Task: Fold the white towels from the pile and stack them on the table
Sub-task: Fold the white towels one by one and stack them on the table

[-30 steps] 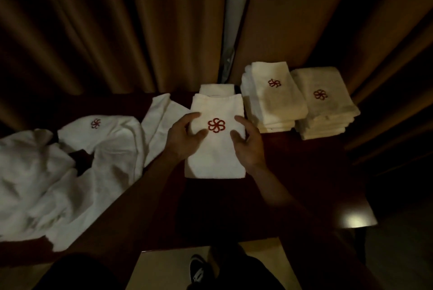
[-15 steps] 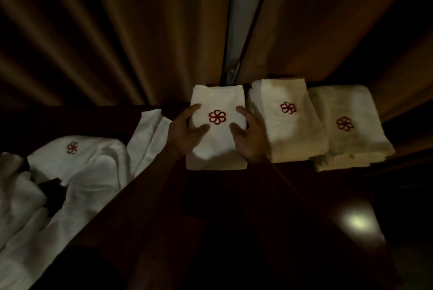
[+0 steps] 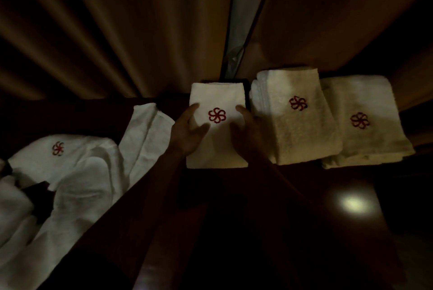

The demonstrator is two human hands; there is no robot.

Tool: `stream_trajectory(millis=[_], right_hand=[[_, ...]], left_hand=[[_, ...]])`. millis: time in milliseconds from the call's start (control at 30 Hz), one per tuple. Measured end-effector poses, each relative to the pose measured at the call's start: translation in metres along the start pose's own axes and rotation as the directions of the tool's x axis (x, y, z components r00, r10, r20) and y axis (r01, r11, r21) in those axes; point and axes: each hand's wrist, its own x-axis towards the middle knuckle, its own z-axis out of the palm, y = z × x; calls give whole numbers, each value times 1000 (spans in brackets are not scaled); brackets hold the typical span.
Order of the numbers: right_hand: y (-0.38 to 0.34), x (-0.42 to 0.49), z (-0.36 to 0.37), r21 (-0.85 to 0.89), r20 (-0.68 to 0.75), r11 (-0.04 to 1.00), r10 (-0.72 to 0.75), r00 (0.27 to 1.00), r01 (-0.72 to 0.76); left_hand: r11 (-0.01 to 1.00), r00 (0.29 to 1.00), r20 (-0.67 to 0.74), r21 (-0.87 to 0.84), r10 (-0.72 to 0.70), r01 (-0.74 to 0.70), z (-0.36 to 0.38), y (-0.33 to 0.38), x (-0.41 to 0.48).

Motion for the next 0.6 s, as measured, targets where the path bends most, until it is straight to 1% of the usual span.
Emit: stream_trajectory(millis=[67,100,133,167,233,267,300,333,367,433,600], right_hand=[[-7,-6,-3,-28,20,999,25,999,-25],[-8,-11,-4,-87,6,996,10,1000,-9],[-10,-16,-6,-168,-33,985,-42,999,36],[-10,-19,-6,-238,-74,966,-126,989,105],[-5,-22,-3,-293,-101,925,-282,954,243],[-1,-24,-1,-289,-71,921,-294,953,262],[4,-25,1,-270,-24,931,-263,965,247],[8,-27,4,-247,28,945,-214,977,214],[12,-29,6,-229,63,956,-174,983,184],[16,-33,8,-231,85,961,-135,987,151],[16,-28,13,-262,148,959,-70,986,107]], left_hand=[[994,1000,-7,107,12,-11,0,-1,-2],[984,1000,-21,178,15,-11,0,-1,-5],[966,998,-47,258,32,-19,-1,0,-8],[938,994,-83,345,75,-42,-2,1,-12],[848,962,-128,511,240,-144,-5,1,-21],[797,941,-103,566,322,-211,-4,-2,-25],[750,929,-48,606,368,-266,-4,-6,-29],[724,931,21,623,365,-297,-3,-10,-33],[720,941,83,623,327,-305,-2,-15,-35],[740,960,163,613,226,-278,1,-22,-37],[752,970,186,613,157,-240,6,-26,-30]])
